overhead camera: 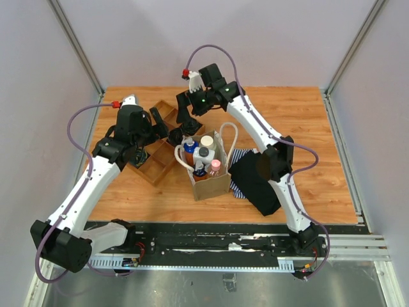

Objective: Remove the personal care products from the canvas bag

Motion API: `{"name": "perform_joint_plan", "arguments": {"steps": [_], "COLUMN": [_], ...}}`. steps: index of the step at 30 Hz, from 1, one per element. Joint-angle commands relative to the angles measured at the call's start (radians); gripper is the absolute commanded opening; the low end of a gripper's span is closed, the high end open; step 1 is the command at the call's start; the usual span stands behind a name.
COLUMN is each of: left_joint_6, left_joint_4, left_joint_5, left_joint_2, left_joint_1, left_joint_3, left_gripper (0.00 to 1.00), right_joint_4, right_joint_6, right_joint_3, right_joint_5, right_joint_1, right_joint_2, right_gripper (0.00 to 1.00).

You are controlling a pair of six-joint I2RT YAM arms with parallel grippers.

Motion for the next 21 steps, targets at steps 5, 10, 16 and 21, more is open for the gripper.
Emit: {"name": "perform_joint_plan", "arguments": {"steps": [5,10,16,21], "left_joint_6": [-0.022,-0.022,-0.051,-0.086], "left_joint_4": [0.015,0.019,0.044,0.1], "left_joint_5": [0.004,-0.023,-0.024,0.037], "left_joint_2": [-0.021,-0.006,0.137,0.309], "left_joint_1": [0.003,0.003,0.004,0.044], "left_joint_3": [-0.026,-0.037,-0.053,-0.028], "left_gripper": [1.0,1.0,1.0,1.0], "right_joint_4": [0.258,0.241,0.143,0.026], "right_joint_6": [0.233,0.175,-0.023,0.055], "right_joint_3": [0.069,0.02,-0.262,-0.525], "right_joint_5": [-0.296,-0.261,0.493,0.649], "right_joint_1": [-0.055,-0.075,-0.084,-0.211], "right_joint_2": [0.17,0.137,-0.212,-0.487], "right_gripper": [0.98,0.99,0.98,0.98]}}
